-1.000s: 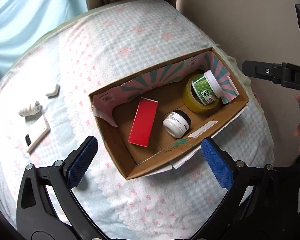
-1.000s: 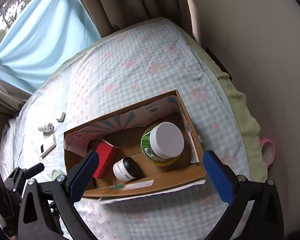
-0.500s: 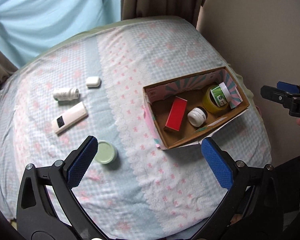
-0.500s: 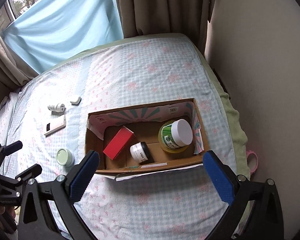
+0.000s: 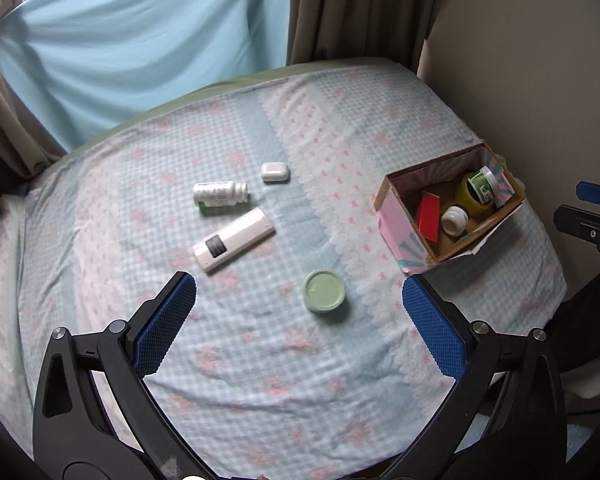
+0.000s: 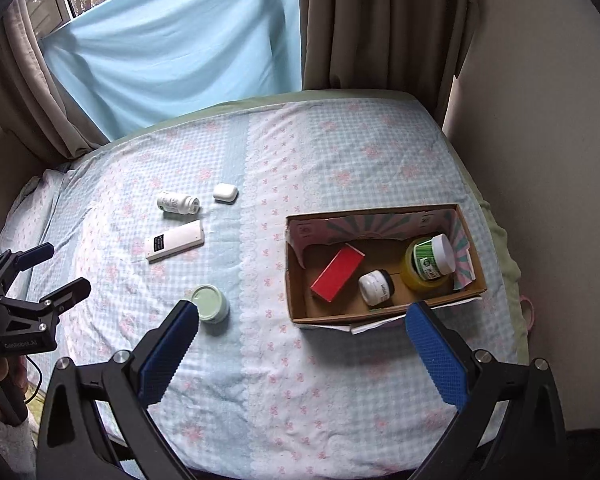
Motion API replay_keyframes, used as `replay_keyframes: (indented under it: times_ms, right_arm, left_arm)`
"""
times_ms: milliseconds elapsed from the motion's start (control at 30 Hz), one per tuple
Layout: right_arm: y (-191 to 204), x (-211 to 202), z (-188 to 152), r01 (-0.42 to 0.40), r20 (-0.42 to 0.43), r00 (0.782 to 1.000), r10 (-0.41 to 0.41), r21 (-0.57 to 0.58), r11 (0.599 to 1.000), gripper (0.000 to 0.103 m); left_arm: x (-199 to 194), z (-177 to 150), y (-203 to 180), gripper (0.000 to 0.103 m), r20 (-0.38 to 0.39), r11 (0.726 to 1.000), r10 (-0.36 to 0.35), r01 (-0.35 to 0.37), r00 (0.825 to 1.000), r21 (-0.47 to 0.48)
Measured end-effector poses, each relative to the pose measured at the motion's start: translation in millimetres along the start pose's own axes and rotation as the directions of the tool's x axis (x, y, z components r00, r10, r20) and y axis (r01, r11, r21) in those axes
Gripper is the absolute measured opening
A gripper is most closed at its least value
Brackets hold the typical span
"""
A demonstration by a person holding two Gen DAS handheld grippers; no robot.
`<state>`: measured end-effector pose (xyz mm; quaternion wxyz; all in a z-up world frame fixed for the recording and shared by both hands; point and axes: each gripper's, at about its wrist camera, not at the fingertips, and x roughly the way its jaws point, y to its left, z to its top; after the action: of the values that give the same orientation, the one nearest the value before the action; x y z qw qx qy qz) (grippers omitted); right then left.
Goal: Organize rigid objects
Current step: 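Move both tools back toward the pill bottle and pale green jar, then grasp the white pill bottle with the left tool while the right tool grasps the pale green jar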
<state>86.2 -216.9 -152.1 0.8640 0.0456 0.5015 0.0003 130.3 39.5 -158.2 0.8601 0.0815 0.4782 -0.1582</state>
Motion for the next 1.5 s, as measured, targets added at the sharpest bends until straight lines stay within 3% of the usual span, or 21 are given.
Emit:
replay_keyframes:
  times_ms: [167, 367, 500, 700, 833, 1033, 1133, 1267, 1367, 1433, 1500]
  right_arm:
    - [61, 16, -14, 0.022, -0.041, 0.999, -0.020, 0.053, 0.998, 0.103]
    - [113, 42, -25, 0.025, -0.082, 0.997, -0.014, 0.136, 0.990, 0.103]
    - [135, 69, -29, 0.032, -0.122, 0.992, -0.010, 0.177, 0.984, 0.103]
    - [151, 125, -33, 0.077, -0.180, 0.983, -0.039, 0.210, 0.975, 0.103]
    - [155, 172, -39, 0.103, -0.186, 0.981, -0.058, 0.241, 0.965, 0.103]
    - [155, 233, -50, 0.119, -0.172, 0.983, -0.069, 0.306, 0.944, 0.103]
    - [155, 257, -56, 0.153, -0.184, 0.978, -0.098, 0.315, 0.937, 0.103]
    - [151, 286, -66, 0.206, -0.224, 0.965, -0.136, 0.325, 0.923, 0.103]
    - [149, 300, -70, 0.217, -0.233, 0.962, -0.143, 0.332, 0.918, 0.103]
    - [147, 307, -70, 0.222, -0.228, 0.962, -0.150, 0.333, 0.916, 0.101]
    - [145, 313, -68, 0.223, -0.225, 0.962, -0.152, 0.332, 0.917, 0.098]
  left_arm:
    - [-3, -3, 63, 0.103, 0.006, 0.997, -0.016, 0.015, 1.000, 0.073]
    - [23, 9, 119, 0.103, -0.031, 0.977, -0.037, 0.043, 0.999, 0.210]
    - [56, 28, 136, 0.103, -0.071, 0.943, -0.036, 0.057, 0.997, 0.327]
    - [130, 64, 144, 0.103, -0.164, 0.866, -0.063, 0.135, 0.985, 0.482]
    - [200, 81, 140, 0.103, -0.242, 0.786, -0.040, 0.181, 0.969, 0.592]
    - [289, 92, 132, 0.102, -0.304, 0.628, 0.037, 0.214, 0.952, 0.748]
    - [322, 95, 127, 0.100, -0.323, 0.540, 0.050, 0.246, 0.945, 0.805]
    - [360, 88, 114, 0.100, -0.378, 0.401, 0.072, 0.320, 0.923, 0.858]
    - [378, 80, 107, 0.097, -0.409, 0.313, 0.091, 0.364, 0.908, 0.878]
    - [389, 76, 105, 0.096, -0.424, 0.280, 0.110, 0.381, 0.899, 0.881]
    - [398, 74, 103, 0.088, -0.440, 0.274, 0.122, 0.395, 0.890, 0.877]
